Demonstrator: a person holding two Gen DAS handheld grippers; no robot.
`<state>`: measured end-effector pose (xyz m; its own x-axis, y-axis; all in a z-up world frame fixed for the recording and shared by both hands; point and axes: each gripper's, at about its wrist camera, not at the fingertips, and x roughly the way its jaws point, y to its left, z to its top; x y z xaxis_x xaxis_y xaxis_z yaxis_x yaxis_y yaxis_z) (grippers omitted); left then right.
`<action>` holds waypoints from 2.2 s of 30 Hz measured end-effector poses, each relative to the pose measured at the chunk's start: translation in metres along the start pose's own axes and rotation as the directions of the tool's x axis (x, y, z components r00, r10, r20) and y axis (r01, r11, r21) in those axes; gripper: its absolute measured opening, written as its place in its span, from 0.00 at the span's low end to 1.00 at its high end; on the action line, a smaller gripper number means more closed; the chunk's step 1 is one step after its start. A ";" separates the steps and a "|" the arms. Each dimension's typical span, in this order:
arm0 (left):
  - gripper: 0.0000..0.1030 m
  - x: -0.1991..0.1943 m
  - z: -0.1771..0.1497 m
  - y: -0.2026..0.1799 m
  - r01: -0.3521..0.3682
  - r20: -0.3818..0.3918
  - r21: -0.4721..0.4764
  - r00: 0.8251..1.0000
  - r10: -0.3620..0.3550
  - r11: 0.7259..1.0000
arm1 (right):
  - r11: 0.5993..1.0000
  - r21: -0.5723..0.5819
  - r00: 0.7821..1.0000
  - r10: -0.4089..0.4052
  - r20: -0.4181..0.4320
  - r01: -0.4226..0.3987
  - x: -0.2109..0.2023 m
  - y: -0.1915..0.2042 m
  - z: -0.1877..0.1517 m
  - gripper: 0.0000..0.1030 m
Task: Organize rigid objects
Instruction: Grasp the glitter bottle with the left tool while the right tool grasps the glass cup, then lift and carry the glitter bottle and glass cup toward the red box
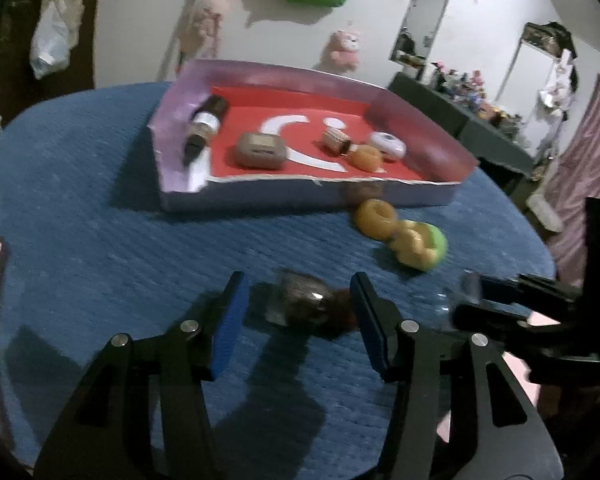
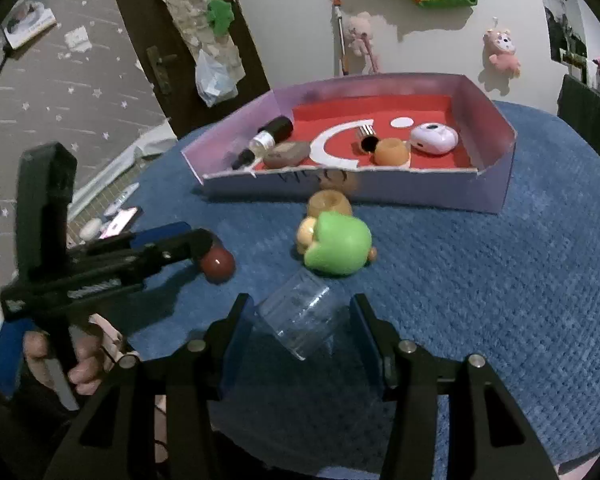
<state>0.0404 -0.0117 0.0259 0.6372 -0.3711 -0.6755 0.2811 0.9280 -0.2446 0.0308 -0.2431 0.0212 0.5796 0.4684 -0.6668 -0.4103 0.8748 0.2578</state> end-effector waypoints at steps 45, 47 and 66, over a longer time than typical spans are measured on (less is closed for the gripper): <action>0.27 0.006 -0.001 -0.001 0.044 0.005 0.003 0.999 -0.044 0.999 | 0.999 -0.039 0.999 0.038 0.017 -0.037 0.001 0.009 0.009 0.52; 0.38 0.008 -0.003 -0.001 0.041 -0.002 0.008 0.999 -0.041 0.999 | 0.999 -0.033 1.000 0.028 0.012 -0.027 0.003 0.007 0.006 0.52; 0.70 0.005 -0.031 -0.022 -0.039 0.015 0.179 0.999 0.037 0.983 | 0.999 -0.052 1.000 -0.008 -0.004 0.008 0.014 0.004 -0.003 0.61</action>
<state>0.0150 -0.0332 0.0071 0.6576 -0.3373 -0.6737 0.3804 0.9205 -0.0895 0.0351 -0.2335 0.0114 0.5801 0.4611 -0.6715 -0.4418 0.8707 0.2162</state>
